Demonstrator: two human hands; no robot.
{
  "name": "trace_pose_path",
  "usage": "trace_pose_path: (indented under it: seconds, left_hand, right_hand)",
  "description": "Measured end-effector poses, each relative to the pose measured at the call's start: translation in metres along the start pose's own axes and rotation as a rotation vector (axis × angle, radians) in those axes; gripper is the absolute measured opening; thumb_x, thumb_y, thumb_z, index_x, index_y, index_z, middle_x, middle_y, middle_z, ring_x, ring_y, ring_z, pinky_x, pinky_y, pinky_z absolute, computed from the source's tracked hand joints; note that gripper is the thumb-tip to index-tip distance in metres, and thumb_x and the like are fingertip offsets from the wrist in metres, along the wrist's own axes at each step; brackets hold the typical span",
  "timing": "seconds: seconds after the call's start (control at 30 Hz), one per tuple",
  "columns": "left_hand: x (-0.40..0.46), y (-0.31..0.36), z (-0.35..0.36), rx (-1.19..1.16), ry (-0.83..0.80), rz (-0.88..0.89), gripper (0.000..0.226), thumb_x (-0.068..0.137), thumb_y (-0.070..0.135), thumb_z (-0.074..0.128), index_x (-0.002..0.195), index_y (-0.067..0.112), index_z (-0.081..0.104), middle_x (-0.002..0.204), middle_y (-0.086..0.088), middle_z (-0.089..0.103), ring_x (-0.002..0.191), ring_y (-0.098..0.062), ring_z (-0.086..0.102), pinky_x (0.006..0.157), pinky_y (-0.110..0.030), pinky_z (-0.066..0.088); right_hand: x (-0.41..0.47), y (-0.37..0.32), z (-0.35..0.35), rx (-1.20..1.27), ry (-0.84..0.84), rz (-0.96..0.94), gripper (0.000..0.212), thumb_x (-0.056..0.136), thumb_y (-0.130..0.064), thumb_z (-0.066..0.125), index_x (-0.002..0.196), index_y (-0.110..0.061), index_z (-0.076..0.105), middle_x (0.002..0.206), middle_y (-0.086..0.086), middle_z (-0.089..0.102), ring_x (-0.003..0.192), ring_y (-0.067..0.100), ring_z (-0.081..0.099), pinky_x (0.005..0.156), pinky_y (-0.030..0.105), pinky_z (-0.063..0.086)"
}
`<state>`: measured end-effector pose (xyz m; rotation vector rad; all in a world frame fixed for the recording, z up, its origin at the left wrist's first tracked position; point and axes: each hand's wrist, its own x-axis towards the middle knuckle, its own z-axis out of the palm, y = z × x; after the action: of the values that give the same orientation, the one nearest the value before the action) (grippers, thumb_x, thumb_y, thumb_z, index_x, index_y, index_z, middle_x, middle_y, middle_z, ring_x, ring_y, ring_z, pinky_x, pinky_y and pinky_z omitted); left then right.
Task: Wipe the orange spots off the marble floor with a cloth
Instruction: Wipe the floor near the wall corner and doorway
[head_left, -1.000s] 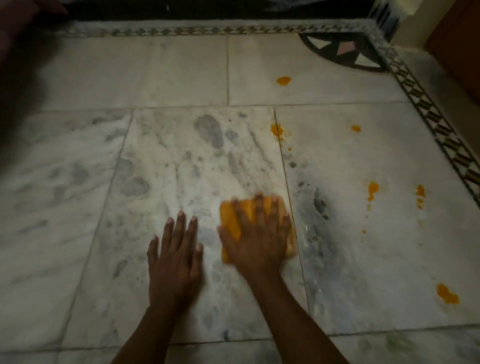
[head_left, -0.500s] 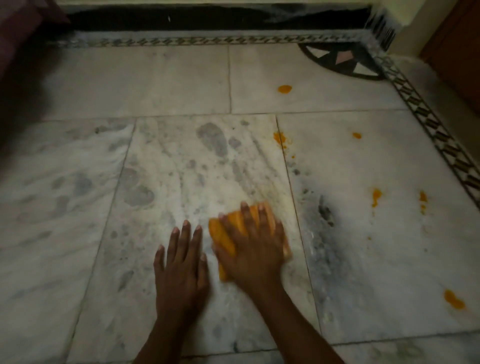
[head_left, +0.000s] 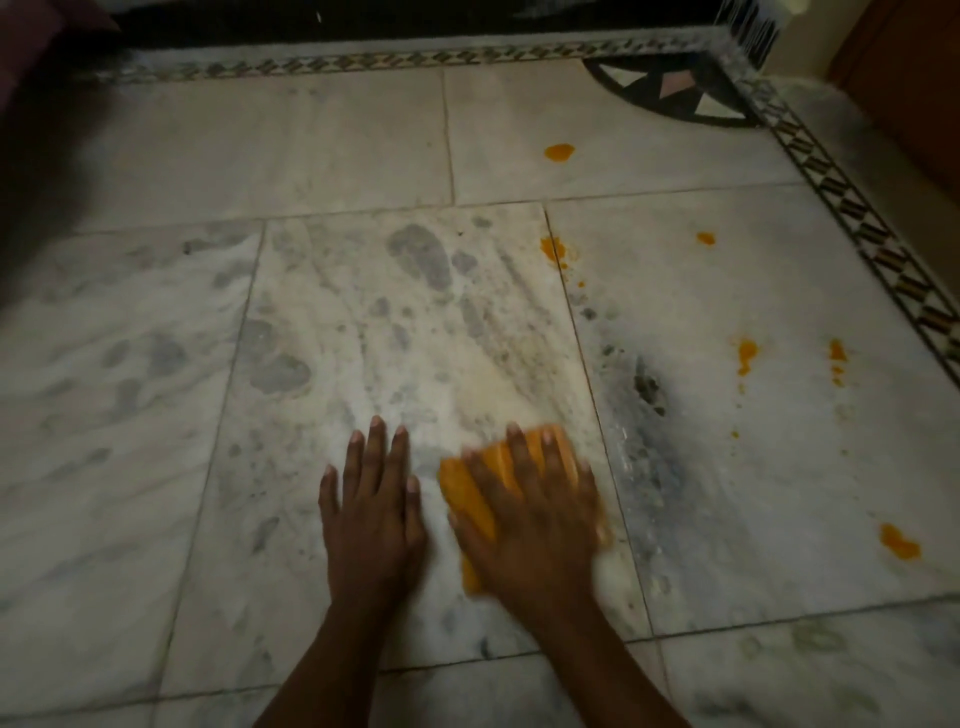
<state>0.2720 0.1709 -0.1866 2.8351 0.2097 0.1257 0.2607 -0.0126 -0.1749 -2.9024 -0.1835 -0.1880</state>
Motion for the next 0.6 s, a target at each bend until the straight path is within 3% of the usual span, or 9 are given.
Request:
trace_pose_path:
  seconds: [0.1, 0.2, 0.27, 0.3, 0.37, 0.47, 0.6]
  left_hand:
    - [0.000, 0.001, -0.003, -0.008, -0.015, -0.008, 0.061, 0.103, 0.043, 0.026, 0.162, 0.031, 0.025, 0.172, 0.005, 0.014, 0.159, -0.018, 0.013, 0.126, -0.051, 0.015]
    - [-0.002, 0.000, -0.001, 0.014, -0.010, 0.001, 0.061, 0.103, 0.042, 0.027, 0.162, 0.031, 0.026, 0.173, 0.005, 0.014, 0.159, -0.018, 0.013, 0.126, -0.050, 0.015]
    - [-0.002, 0.000, 0.001, 0.007, -0.003, -0.005, 0.061, 0.102, 0.041, 0.029, 0.162, 0.030, 0.027, 0.173, 0.004, 0.016, 0.159, -0.018, 0.015, 0.126, -0.050, 0.015]
    - [-0.001, 0.000, 0.000, 0.002, 0.005, -0.007, 0.060, 0.102, 0.040, 0.031, 0.161, 0.030, 0.029, 0.172, 0.003, 0.017, 0.159, -0.018, 0.016, 0.125, -0.051, 0.016]
    - [-0.001, 0.002, -0.002, 0.002, 0.005, -0.008, 0.060, 0.101, 0.040, 0.032, 0.160, 0.029, 0.032, 0.172, 0.002, 0.019, 0.159, -0.019, 0.019, 0.125, -0.052, 0.018]
    - [-0.002, 0.003, -0.005, -0.002, -0.012, -0.015, 0.061, 0.101, 0.039, 0.033, 0.161, 0.028, 0.032, 0.172, 0.001, 0.019, 0.158, -0.020, 0.019, 0.124, -0.052, 0.020]
    - [0.000, 0.006, -0.012, 0.014, -0.039, -0.015, 0.061, 0.101, 0.038, 0.034, 0.161, 0.027, 0.029, 0.172, 0.001, 0.018, 0.159, -0.020, 0.018, 0.125, -0.051, 0.019]
  right_hand:
    - [-0.049, 0.055, -0.023, -0.069, -0.052, 0.104, 0.071, 0.088, -0.080, 0.043, 0.154, -0.055, 0.036, 0.171, 0.003, 0.029, 0.156, 0.037, 0.028, 0.117, 0.067, 0.025]
    - [0.021, 0.075, -0.019, -0.137, -0.078, 0.489, 0.074, 0.091, -0.082, 0.023, 0.159, -0.054, 0.023, 0.174, 0.003, 0.020, 0.159, 0.037, 0.013, 0.123, 0.066, 0.010]
    - [0.091, 0.055, -0.009, -0.053, -0.101, 0.620, 0.076, 0.091, -0.081, 0.020, 0.160, -0.052, 0.020, 0.175, 0.004, 0.013, 0.160, 0.040, 0.003, 0.123, 0.067, 0.001]
    - [0.116, 0.039, -0.003, -0.016, -0.131, 0.593, 0.076, 0.090, -0.082, 0.021, 0.160, -0.052, 0.020, 0.175, 0.005, 0.012, 0.160, 0.041, 0.001, 0.122, 0.068, -0.001]
    - [0.116, 0.008, 0.011, -0.033, -0.119, 0.328, 0.072, 0.092, -0.080, 0.025, 0.159, -0.054, 0.021, 0.175, 0.005, 0.015, 0.160, 0.040, 0.003, 0.123, 0.067, 0.000]
    - [0.030, -0.007, -0.001, -0.100, -0.106, 0.043, 0.069, 0.094, -0.082, 0.031, 0.158, -0.058, 0.022, 0.174, -0.001, 0.017, 0.161, 0.032, 0.008, 0.124, 0.062, 0.013]
    - [-0.012, 0.062, -0.027, -0.119, -0.144, 0.084, 0.072, 0.089, -0.085, 0.033, 0.155, -0.057, 0.031, 0.172, 0.001, 0.026, 0.159, 0.033, 0.021, 0.120, 0.062, 0.023]
